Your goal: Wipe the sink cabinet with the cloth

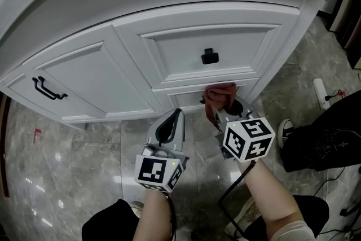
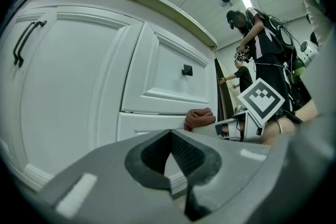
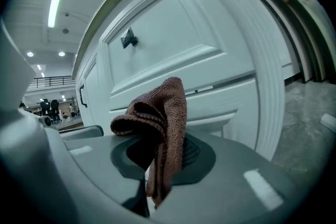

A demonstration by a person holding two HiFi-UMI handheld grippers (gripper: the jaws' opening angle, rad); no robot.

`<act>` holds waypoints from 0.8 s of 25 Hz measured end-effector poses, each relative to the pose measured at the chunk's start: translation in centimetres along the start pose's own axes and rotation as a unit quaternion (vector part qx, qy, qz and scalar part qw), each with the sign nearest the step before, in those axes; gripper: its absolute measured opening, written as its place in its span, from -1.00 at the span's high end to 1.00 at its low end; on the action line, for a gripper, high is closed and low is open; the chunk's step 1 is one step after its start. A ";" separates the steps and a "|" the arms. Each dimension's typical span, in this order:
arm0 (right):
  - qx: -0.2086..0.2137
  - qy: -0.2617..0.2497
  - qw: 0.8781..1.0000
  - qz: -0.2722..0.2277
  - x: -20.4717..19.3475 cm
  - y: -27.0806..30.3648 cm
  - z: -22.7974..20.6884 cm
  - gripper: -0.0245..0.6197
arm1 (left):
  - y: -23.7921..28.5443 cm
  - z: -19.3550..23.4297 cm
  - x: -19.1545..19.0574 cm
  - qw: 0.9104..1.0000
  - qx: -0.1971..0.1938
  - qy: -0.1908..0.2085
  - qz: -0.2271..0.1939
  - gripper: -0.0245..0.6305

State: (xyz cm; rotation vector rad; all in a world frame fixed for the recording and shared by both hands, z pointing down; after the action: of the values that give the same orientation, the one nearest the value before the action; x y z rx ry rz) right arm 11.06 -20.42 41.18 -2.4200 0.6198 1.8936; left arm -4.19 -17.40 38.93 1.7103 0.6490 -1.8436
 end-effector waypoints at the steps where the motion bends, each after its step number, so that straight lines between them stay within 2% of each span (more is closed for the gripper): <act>1: -0.006 0.003 1.000 -0.001 0.1 -0.3 -0.7 0.66 | 0.3 -0.3 -0.2 1.000 -0.003 0.000 0.000 0.93; 5: -0.038 -0.005 0.999 -0.006 0.7 -1.8 -3.6 0.66 | 1.2 -1.5 -0.9 1.000 -0.015 0.003 0.003 0.93; 12: -0.092 0.014 0.996 -0.017 1.4 -3.9 -7.8 0.66 | 1.8 -2.2 -1.4 1.000 -0.019 -0.002 0.007 0.93; 17: -0.115 0.019 0.993 -0.023 1.2 -4.5 -8.0 0.67 | 1.4 -1.9 -1.6 1.000 -0.014 -0.006 0.007 0.93; 20: -0.107 0.024 0.994 -0.022 0.3 -4.3 -6.6 0.68 | 0.9 -1.4 -1.8 1.000 -0.010 -0.005 0.008 0.93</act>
State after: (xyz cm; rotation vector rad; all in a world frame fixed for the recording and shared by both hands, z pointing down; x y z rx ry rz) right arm 18.63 -18.19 41.66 -2.5886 0.3769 1.9832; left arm -2.49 -17.01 40.59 1.6886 0.6451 -1.8277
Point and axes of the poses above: the fingertips, and each gripper's own axes: y forward along the fingers, z to its left, x out of its top, the point moved 5 cm from there along -y, backward along the fingers, and after that the axes turned 4 degrees about -x, right-handed, at the moved point
